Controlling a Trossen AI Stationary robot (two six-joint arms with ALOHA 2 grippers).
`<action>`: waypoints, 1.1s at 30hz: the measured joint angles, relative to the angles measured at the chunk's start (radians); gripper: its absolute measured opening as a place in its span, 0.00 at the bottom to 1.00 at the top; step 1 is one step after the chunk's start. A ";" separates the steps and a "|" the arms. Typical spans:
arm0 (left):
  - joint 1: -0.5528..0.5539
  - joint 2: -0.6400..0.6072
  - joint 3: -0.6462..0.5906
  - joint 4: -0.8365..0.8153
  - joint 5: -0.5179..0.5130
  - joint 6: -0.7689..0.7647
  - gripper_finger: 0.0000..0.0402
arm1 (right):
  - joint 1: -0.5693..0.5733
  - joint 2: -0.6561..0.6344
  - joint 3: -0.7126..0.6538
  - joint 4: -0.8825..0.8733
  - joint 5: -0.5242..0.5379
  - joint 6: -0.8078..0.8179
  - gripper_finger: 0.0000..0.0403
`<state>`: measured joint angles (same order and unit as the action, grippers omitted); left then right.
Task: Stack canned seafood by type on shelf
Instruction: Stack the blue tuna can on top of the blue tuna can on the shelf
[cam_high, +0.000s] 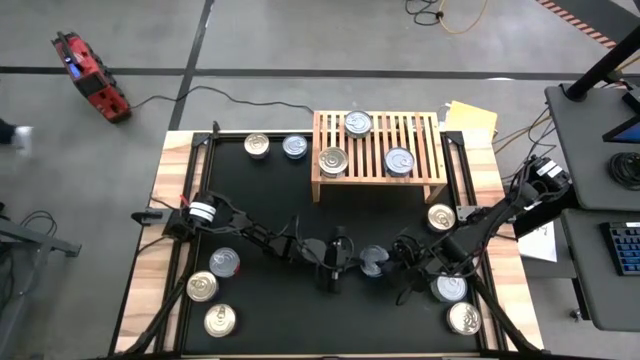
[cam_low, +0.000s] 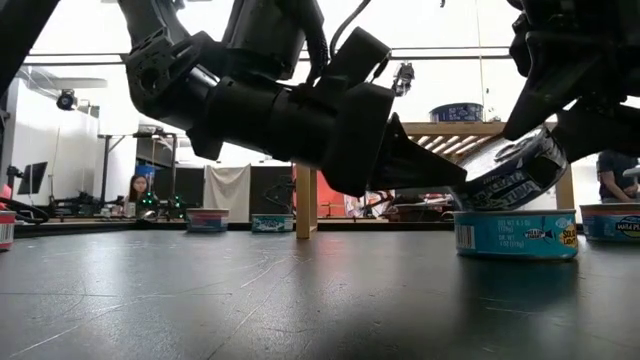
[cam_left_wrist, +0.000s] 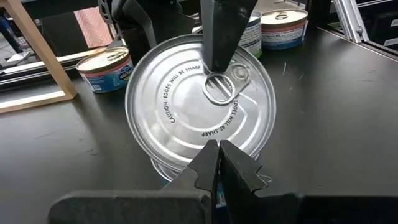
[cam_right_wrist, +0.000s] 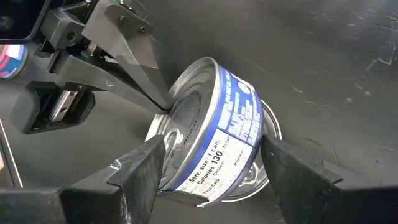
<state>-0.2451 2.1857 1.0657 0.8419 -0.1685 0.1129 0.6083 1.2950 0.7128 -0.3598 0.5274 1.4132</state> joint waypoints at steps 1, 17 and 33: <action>0.000 0.000 0.000 0.000 0.002 0.000 0.00 | 0.000 0.003 0.000 0.003 0.002 0.000 0.64; 0.000 0.006 -0.004 -0.052 0.006 -0.001 0.00 | -0.031 0.061 -0.002 0.044 -0.040 -0.180 0.57; 0.000 0.003 -0.003 -0.052 0.003 0.001 0.00 | -0.033 0.004 -0.002 -0.115 -0.300 -0.156 0.55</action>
<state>-0.2455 2.1891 1.0631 0.7895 -0.1658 0.1137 0.5755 1.2994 0.7113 -0.4751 0.2279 1.2568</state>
